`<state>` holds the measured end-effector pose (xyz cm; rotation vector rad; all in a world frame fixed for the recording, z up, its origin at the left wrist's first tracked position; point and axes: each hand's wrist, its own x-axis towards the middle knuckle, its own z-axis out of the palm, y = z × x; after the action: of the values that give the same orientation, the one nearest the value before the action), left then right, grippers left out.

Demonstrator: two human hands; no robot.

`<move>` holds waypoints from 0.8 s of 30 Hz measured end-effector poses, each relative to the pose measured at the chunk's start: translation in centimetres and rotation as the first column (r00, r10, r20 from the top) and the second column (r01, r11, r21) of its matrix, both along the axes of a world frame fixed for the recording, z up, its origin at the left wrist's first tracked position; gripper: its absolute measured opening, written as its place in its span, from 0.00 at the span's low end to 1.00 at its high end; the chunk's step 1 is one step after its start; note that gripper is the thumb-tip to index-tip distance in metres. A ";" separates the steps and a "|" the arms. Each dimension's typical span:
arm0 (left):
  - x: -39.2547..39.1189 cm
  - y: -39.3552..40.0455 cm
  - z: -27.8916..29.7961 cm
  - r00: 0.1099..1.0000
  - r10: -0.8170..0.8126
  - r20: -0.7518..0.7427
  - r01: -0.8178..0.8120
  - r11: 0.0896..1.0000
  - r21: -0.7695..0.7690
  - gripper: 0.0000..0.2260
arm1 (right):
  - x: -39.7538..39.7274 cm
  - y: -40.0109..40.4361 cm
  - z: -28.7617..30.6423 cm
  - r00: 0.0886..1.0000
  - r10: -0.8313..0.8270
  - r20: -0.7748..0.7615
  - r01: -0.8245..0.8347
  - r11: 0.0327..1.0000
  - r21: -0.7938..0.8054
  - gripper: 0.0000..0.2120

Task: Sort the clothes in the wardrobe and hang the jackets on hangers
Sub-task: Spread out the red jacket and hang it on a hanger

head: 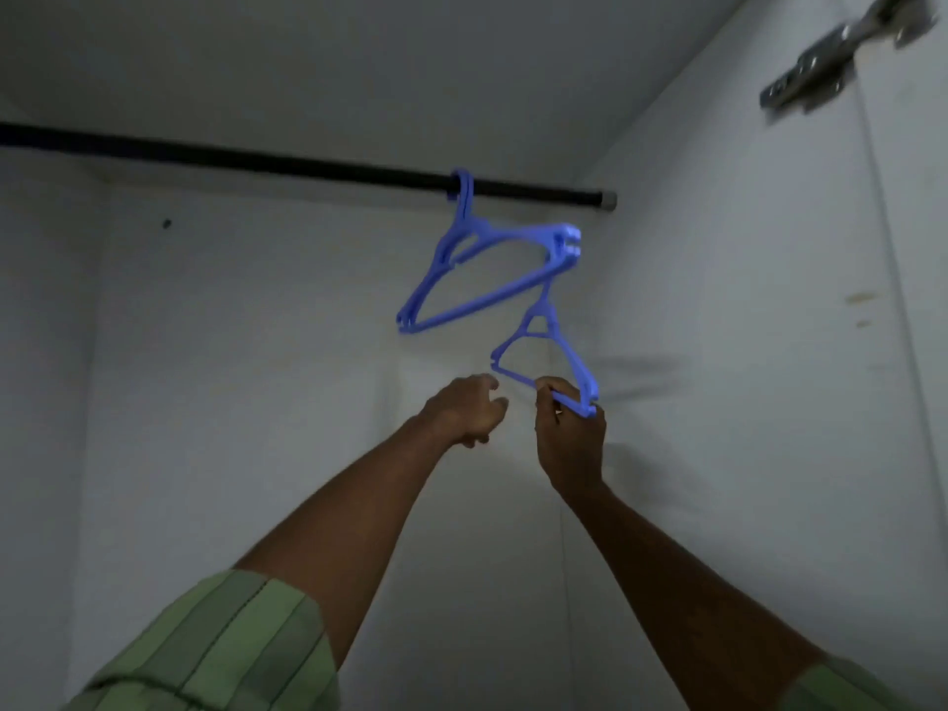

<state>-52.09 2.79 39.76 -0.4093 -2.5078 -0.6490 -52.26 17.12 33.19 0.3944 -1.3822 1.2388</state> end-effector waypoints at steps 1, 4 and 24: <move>-0.1 -0.1 -1.5 0.999 -0.024 0.031 0.023 0.998 0.054 0.23 | -0.3 -0.3 -2.1 0.998 0.035 0.045 -0.035 0.999 -0.015 0.07; -0.3 -0.6 -6.2 0.993 -0.033 0.115 0.018 0.992 0.128 0.19 | 0.2 -1.7 -7.4 0.990 0.077 0.118 -0.074 0.997 -0.030 0.07; 4.7 -9.2 -41.3 0.891 -0.349 0.291 -0.265 0.121 0.957 0.17 | 5.3 -9.2 -34.6 0.533 0.668 0.519 -0.616 0.727 -0.303 0.11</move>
<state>-47.36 -6.43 -1.49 0.2744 -1.6770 -2.4945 -46.93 7.90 -1.43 0.5047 -1.7869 2.1871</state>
